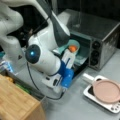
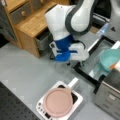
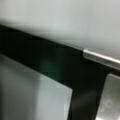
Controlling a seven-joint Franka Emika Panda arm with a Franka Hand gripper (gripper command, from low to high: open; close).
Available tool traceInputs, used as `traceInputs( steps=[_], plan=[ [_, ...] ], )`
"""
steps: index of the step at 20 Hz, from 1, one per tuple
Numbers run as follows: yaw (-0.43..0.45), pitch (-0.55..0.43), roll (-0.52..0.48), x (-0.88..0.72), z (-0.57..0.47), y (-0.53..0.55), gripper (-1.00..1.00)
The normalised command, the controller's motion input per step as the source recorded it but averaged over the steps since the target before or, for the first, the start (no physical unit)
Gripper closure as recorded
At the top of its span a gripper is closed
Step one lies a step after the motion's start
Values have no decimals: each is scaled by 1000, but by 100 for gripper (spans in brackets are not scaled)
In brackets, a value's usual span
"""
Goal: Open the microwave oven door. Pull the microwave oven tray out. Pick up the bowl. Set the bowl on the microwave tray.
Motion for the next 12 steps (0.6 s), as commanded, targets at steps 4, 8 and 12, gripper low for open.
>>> traceInputs(
  steps=[4,8,12],
  plan=[
    [-18,25,249,40,-94,-160,-100],
    [-39,37,280,33,-101,-131,-100],
    [-60,28,311,32,-146,-92,-100]
  ],
)
